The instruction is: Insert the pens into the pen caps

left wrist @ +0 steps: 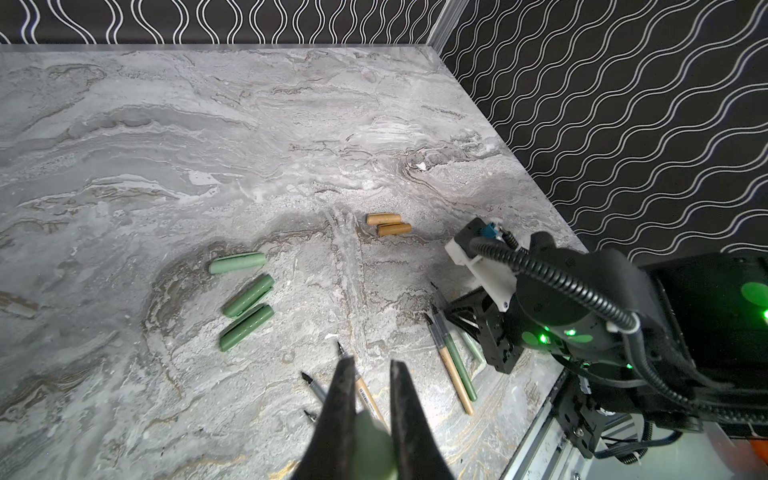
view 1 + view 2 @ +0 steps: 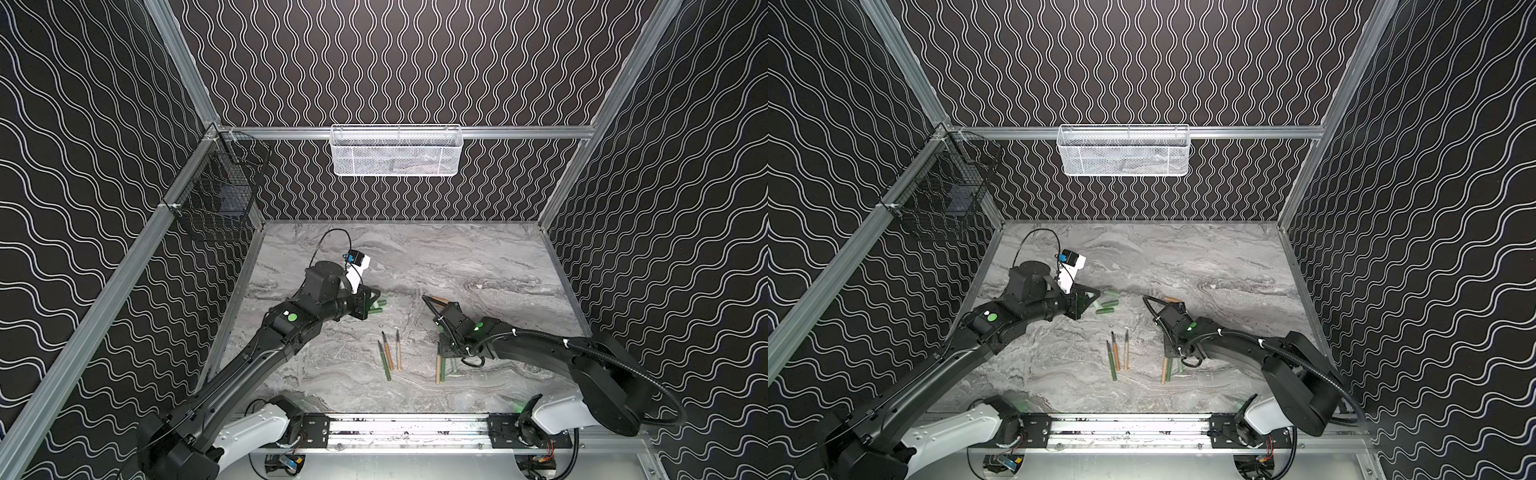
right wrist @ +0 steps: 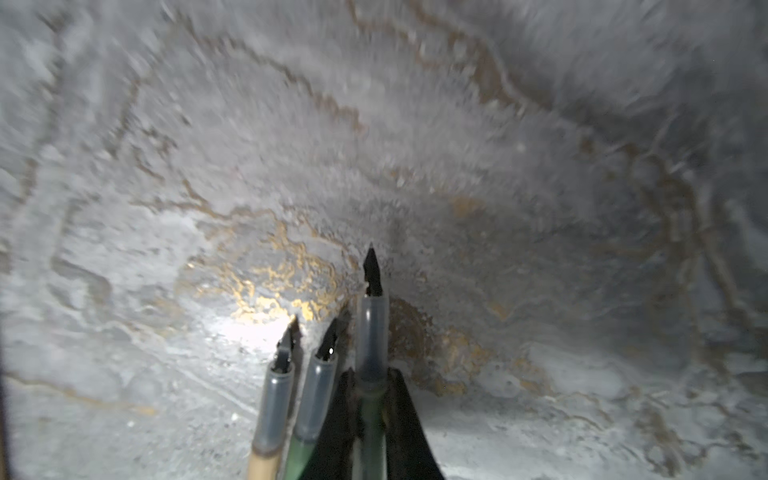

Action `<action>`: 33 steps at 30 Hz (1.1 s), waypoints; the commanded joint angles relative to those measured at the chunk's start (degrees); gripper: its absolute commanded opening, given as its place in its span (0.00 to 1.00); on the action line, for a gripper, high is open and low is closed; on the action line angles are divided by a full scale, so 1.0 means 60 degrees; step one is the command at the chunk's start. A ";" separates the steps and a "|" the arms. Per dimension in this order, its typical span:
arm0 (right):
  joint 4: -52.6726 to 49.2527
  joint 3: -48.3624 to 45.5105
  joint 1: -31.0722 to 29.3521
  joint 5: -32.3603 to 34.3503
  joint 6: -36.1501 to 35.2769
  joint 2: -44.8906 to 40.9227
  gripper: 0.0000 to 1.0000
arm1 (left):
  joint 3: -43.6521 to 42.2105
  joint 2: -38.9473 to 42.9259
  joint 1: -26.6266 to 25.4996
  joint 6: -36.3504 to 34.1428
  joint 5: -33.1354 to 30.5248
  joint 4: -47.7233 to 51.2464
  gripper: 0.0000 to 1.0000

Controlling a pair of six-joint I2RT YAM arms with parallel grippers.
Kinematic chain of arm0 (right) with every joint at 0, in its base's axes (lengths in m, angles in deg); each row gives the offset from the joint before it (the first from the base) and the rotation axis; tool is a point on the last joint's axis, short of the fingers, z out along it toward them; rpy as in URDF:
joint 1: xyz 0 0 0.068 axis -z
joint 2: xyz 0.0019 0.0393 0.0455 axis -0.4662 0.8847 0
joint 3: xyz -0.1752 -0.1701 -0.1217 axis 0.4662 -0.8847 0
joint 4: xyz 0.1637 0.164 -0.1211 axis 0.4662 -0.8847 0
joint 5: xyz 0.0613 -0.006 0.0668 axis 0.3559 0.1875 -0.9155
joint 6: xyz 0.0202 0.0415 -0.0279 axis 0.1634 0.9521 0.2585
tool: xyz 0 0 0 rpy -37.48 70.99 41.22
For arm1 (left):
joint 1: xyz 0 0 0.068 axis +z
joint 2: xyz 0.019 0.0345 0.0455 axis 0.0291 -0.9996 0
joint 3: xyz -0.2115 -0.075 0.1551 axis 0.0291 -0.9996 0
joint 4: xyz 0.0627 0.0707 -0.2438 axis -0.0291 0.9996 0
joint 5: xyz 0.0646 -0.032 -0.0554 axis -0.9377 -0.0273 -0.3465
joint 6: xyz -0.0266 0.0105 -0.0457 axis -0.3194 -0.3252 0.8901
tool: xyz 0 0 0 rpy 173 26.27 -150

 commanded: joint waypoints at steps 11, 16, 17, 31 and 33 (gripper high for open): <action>0.2813 -0.0647 -0.0576 -0.2184 -0.3414 -0.3532 0.10 | 0.0237 0.0149 0.0017 0.0046 0.1845 -0.0860 0.00; 0.3734 -0.0915 -0.0722 -0.3840 -0.3976 -0.4193 0.10 | 0.0207 0.0158 0.0097 0.0052 0.2847 -0.1102 0.00; 0.3913 -0.0964 -0.0785 -0.4100 -0.4031 -0.4270 0.10 | 0.0221 0.0134 0.0116 0.0043 0.3104 -0.1145 0.00; 0.5575 -0.1146 -0.1984 -0.5328 -0.4393 -0.4566 0.09 | 0.0200 -0.0171 0.0251 0.0085 0.5477 -0.1685 0.00; 0.5608 -0.1191 -0.2003 -0.5226 -0.4370 -0.4639 0.09 | 0.0207 -0.0187 0.0247 0.0091 0.5698 -0.1690 0.00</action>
